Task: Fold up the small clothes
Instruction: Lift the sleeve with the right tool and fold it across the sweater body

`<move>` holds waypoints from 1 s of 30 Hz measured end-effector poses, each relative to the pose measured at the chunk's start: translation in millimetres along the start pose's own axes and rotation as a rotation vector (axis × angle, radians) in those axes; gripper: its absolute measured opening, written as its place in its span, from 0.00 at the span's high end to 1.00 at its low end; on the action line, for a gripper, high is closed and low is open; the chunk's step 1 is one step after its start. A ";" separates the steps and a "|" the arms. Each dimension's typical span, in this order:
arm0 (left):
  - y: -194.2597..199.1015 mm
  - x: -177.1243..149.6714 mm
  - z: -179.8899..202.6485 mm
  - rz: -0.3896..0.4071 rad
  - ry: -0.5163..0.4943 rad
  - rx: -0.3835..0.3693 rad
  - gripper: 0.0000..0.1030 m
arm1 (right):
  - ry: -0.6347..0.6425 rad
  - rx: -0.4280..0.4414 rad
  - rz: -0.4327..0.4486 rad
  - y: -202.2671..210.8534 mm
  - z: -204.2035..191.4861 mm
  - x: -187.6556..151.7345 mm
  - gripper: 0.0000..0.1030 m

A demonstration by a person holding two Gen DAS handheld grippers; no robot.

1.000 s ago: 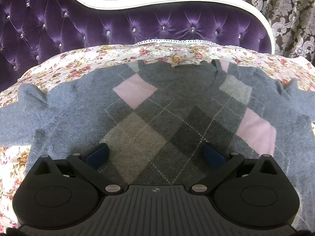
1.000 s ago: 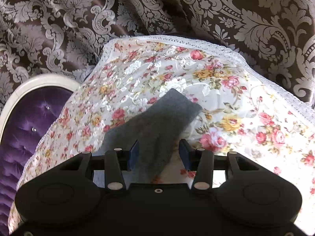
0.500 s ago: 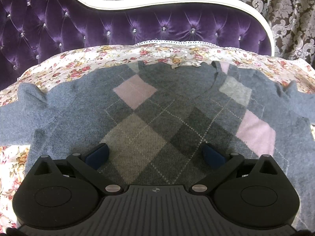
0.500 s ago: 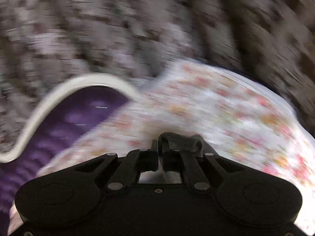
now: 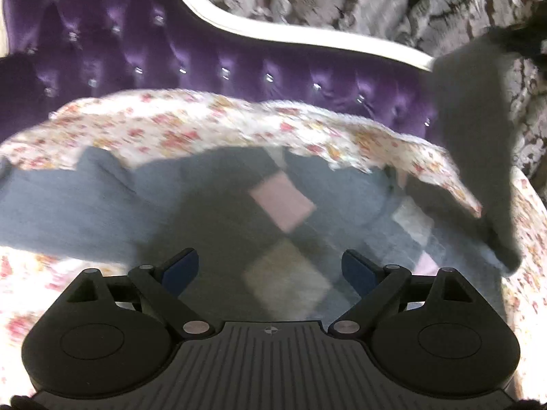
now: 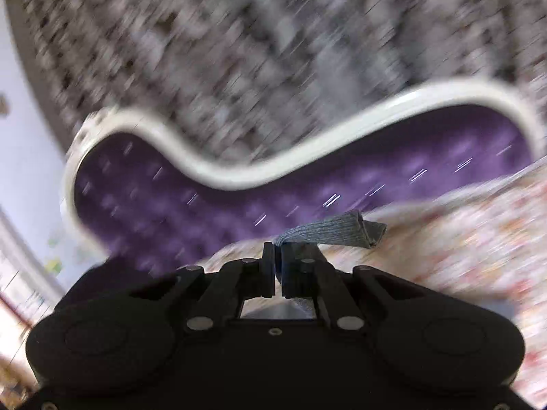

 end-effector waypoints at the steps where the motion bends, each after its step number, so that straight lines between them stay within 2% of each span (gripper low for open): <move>1: 3.6 1.7 -7.3 0.001 0.001 0.002 0.11 | 0.010 0.022 -0.026 -14.3 -13.0 -13.9 0.90; 6: 16.9 3.1 -42.4 -0.011 0.033 0.010 0.12 | 0.060 0.078 -0.148 -75.5 -55.3 -83.2 0.89; 8: 19.6 3.6 -51.8 -0.021 0.058 0.005 0.12 | 0.068 0.090 -0.164 -84.8 -57.8 -103.3 0.83; 10: 21.2 4.2 -58.7 -0.030 0.085 -0.002 0.12 | 0.057 0.085 -0.150 -81.7 -53.4 -118.2 0.81; 11: 20.8 5.7 -61.1 -0.037 0.096 -0.006 0.12 | 0.045 0.076 -0.140 -78.3 -48.7 -123.5 0.66; 13: 18.6 9.2 -64.1 -0.046 0.101 -0.014 0.12 | 0.031 0.034 -0.115 -62.4 -36.1 -135.2 0.48; 14: 16.4 12.7 -65.1 -0.050 0.100 -0.016 0.12 | 0.036 0.005 -0.104 -55.1 -28.7 -139.5 0.46; 18: 9.2 23.3 -60.7 -0.057 0.111 -0.041 0.12 | 0.093 -0.111 -0.088 -26.2 -4.3 -160.6 0.46; 22: -8.3 30.5 -43.6 -0.101 0.117 -0.087 0.12 | 0.132 -0.196 -0.066 -10.0 12.0 -179.9 0.46; 25: -18.4 31.4 -26.8 -0.090 0.050 -0.048 0.12 | 0.152 -0.236 -0.074 -6.8 17.9 -195.2 0.46; 28: -26.0 21.8 -0.1 -0.066 -0.125 0.009 0.12 | 0.143 -0.250 -0.107 -9.2 24.4 -215.6 0.45; 30: -29.8 14.5 13.6 -0.056 -0.219 0.029 0.12 | 0.148 -0.249 -0.086 -6.7 24.5 -217.2 0.45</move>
Point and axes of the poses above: each gripper's, at about its wrist camera, not at the fingertips, and y roughly against the way its jaws point, z to its right, x to its top, the point moved 9 cm from there along -y, roughly the way its jaws point, and after that the axes turned 8 degrees about y, right-handed, at the moved point
